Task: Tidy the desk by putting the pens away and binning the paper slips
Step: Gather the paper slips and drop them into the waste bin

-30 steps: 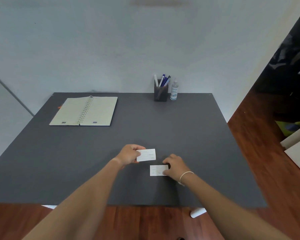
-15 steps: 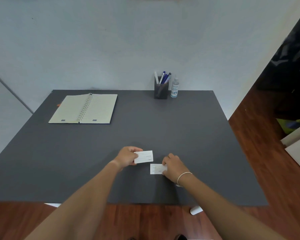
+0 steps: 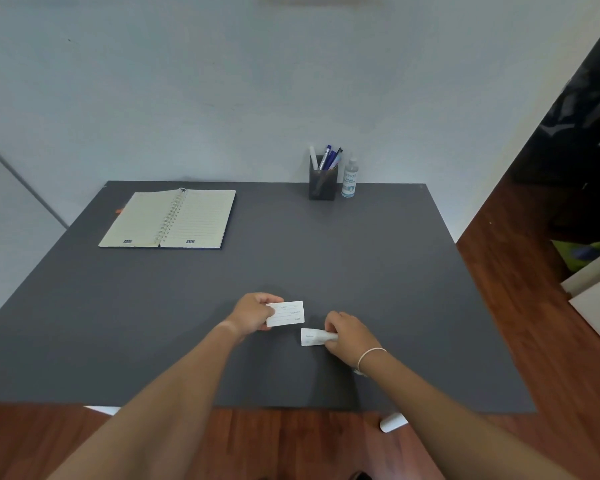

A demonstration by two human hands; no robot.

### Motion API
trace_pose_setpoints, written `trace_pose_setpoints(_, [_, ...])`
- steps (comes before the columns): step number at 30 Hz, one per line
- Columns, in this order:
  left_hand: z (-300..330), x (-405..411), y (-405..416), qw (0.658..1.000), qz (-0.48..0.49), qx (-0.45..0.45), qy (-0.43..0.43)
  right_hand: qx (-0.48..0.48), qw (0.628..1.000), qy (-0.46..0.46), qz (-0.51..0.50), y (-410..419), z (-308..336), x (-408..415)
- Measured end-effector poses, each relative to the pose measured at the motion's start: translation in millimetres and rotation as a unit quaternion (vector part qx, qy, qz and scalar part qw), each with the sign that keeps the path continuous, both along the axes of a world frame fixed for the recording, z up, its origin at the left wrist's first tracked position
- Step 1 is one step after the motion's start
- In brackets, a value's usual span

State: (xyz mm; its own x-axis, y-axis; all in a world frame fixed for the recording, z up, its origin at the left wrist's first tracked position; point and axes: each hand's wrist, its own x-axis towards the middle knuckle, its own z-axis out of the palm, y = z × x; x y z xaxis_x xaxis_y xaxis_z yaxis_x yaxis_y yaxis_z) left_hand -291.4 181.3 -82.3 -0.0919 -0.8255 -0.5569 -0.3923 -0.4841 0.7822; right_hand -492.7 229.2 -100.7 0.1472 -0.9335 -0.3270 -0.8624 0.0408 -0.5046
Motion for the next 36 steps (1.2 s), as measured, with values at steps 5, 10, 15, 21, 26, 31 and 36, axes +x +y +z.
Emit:
trace_pose_setpoints(5, [3,1,1,1.0,0.003,-0.002,-0.002,0.039,0.989,-0.107,-0.09,0,1,0])
trace_pose_setpoints(10, [4,2,2,1.0,0.006,-0.002,-0.002,0.059,0.964,-0.198,-0.169,-6,9,0])
trace_pose_setpoints(15, [3,1,3,1.0,0.013,-0.004,-0.005,0.03,0.935,-0.283,-0.213,-20,26,0])
trace_pose_setpoints(21, [6,-2,3,1.0,0.01,-0.008,0.01,0.02,0.928,-0.309,-0.206,-24,40,6])
trace_pose_setpoints(26, [12,-8,1,0.999,-0.012,0.003,0.051,0.015,0.913,-0.321,-0.253,-20,35,18])
trace_pose_setpoints(31, [20,-14,2,0.995,-0.023,0.015,0.092,-0.015,0.9,-0.329,-0.284,-19,34,27])
trace_pose_setpoints(36, [26,-18,2,0.993,-0.038,0.016,0.111,-0.046,0.905,-0.314,-0.284,-23,32,32])
